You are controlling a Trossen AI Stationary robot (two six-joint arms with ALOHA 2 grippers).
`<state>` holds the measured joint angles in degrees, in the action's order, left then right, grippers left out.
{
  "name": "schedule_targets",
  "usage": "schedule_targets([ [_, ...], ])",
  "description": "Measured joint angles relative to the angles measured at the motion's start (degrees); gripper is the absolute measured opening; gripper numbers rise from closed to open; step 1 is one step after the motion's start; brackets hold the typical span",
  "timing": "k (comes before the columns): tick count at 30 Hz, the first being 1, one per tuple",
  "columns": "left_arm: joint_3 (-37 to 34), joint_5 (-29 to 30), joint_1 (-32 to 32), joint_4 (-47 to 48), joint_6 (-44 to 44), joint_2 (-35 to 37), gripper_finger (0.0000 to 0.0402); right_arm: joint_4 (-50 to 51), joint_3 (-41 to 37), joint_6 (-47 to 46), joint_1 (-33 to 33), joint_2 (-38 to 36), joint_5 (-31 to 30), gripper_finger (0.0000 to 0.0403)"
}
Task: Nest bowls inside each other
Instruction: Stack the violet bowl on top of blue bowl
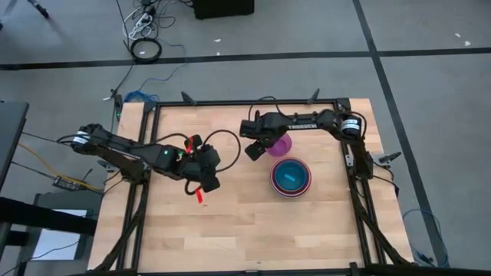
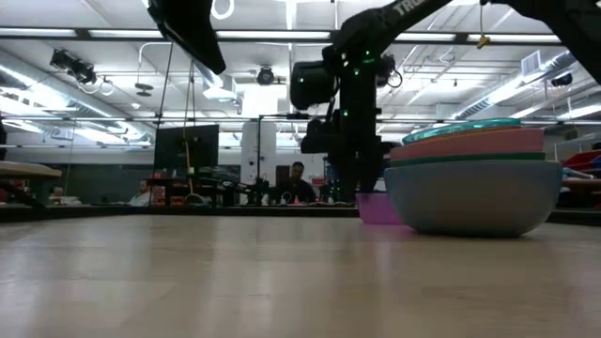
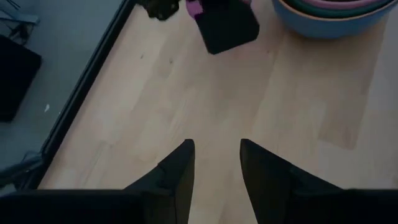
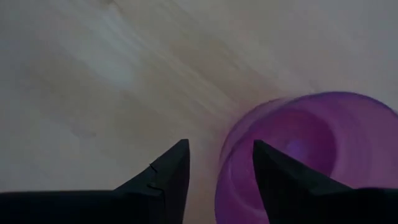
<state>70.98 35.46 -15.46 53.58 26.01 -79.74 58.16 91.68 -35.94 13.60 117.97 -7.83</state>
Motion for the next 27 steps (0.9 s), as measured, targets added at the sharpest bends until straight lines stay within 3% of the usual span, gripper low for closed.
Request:
schedule_targets([
  [7,0.0,0.9,0.0,-0.04,0.01,-0.03,0.0137,-1.34,-0.04,1.57,0.88,2.03,0.1,0.0129],
  [13,0.0,1.14,0.0,-0.15,0.1,-0.03,0.0137,-1.75,-0.04,4.7,1.82,1.7,1.95,0.0016],
  [21,0.0,1.25,0.0,-0.21,0.23,-0.03,0.0137,-0.83,1.62,8.24,2.09,1.68,-0.89,0.0001],
  [27,0.0,2.22,0.0,-0.21,0.36,-0.03,0.0137,9.46,13.22,11.04,-0.05,1.68,-6.55,0.0001],
])
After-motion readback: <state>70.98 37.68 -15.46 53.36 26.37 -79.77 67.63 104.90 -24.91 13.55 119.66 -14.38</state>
